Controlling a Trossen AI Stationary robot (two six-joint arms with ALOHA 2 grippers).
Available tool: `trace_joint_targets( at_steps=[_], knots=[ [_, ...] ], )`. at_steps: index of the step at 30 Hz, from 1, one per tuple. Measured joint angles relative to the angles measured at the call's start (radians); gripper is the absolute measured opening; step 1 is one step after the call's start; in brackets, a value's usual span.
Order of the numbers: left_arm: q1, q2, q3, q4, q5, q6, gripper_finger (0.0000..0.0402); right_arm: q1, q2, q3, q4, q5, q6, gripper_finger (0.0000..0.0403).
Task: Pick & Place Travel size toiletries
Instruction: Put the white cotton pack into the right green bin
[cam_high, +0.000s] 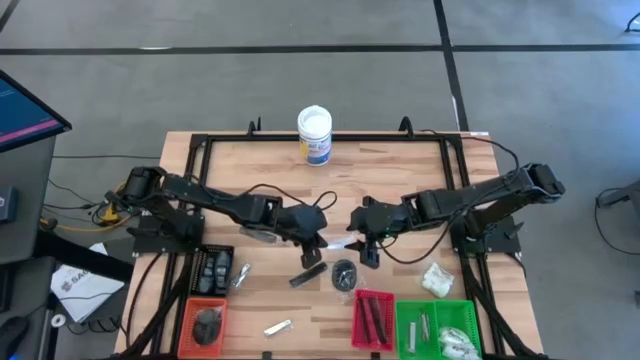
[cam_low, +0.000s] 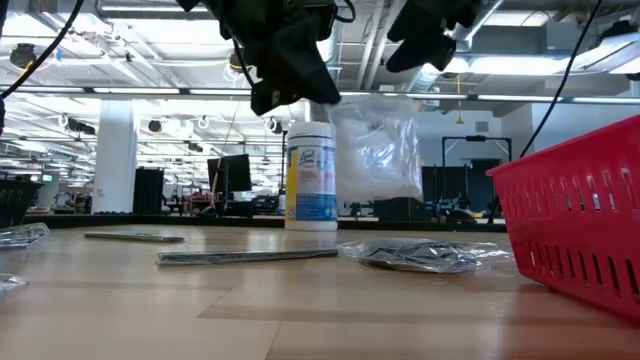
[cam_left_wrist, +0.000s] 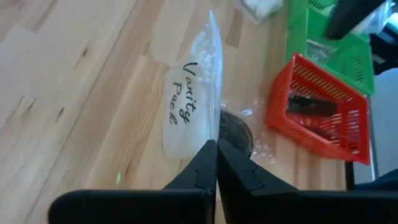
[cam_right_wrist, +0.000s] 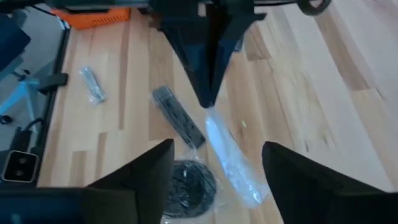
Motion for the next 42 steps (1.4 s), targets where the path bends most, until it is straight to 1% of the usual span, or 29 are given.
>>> trace_joint_targets(
  at_steps=[4, 8, 12, 18, 21, 34, 38, 42],
  knots=[
    [0.0, 0.0, 0.0, 0.018, 0.007, -0.002, 0.0, -0.009, 0.0, 0.0, -0.025, 0.0, -0.023, 0.0245],
    [0.004, 0.0, 0.024, 0.033, 0.047, -0.002, 0.0, -0.008, 0.0, 0.0, -0.03, -0.005, -0.039, 0.0245],
    [0.013, 0.0, 0.059, 0.035, 0.052, 0.013, 0.0, -0.002, 0.0, 0.0, -0.03, -0.011, -0.086, 0.0245],
    [0.032, -0.001, 0.108, 0.044, 0.071, 0.03, 0.0, -0.003, 0.0, 0.0, -0.056, -0.017, -0.093, 0.0245],
    [0.036, -0.001, 0.113, 0.043, 0.076, 0.031, 0.0, -0.004, 0.0, 0.0, -0.063, -0.031, -0.093, 0.0244],
    [0.035, -0.001, 0.113, -0.003, 0.09, 0.033, 0.0, -0.003, 0.0, 0.0, -0.072, -0.035, -0.093, 0.0244],
    [0.035, -0.001, 0.113, -0.01, 0.093, 0.033, 0.0, -0.003, 0.0, 0.0, -0.072, -0.035, -0.093, 0.0228],
    [0.035, -0.001, 0.113, -0.011, 0.104, 0.032, 0.0, -0.003, 0.0, 0.0, -0.072, -0.035, -0.093, 0.0188]
  ],
)
